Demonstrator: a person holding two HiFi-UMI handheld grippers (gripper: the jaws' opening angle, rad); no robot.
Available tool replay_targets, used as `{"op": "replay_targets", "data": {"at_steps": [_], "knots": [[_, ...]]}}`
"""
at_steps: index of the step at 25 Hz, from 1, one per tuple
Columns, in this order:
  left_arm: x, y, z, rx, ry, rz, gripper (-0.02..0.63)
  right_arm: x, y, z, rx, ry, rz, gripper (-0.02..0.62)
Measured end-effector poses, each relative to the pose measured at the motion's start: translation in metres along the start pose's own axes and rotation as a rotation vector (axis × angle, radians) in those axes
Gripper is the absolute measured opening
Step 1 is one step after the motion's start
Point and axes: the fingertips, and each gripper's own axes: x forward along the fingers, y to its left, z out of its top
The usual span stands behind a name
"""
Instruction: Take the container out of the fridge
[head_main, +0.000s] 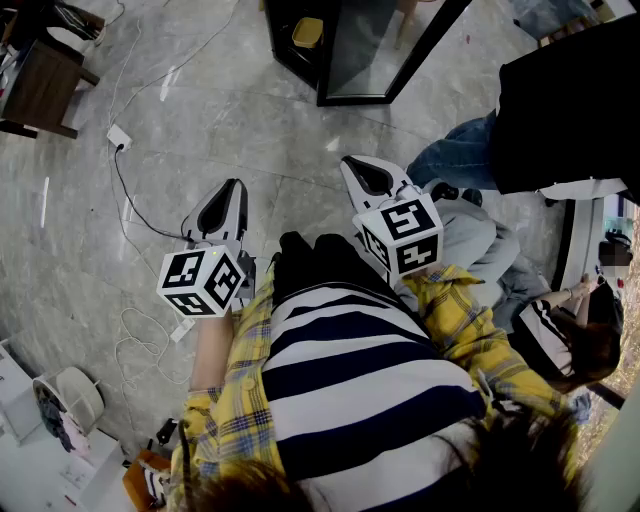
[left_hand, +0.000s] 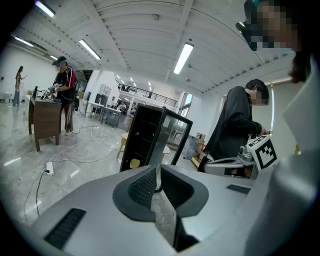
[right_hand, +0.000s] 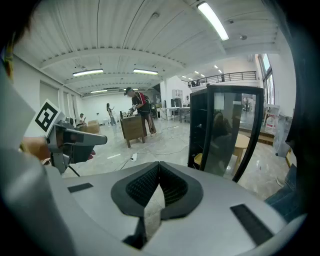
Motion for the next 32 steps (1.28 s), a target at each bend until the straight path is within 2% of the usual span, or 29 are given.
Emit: {"op": "replay_targets", "data": {"at_steps": [10,16,32], "knots": [[0.016,0.014,0.003,-0.012,-0.008,0.001,0.040,0.020,0.002,0.001,-0.017,0.007,0.021,0.029],[0.038,0.033,0.015,0.009,-0.015,-0.016,0.040,0.043,-0.001,0.014,-0.047,-0.002,0.028,0.031],[0.117,0.142,0.067,0.062,0.025,-0.009,0.040,0.184,0.000,0.081,-0.057,0.019,0.084,0.031]]}}
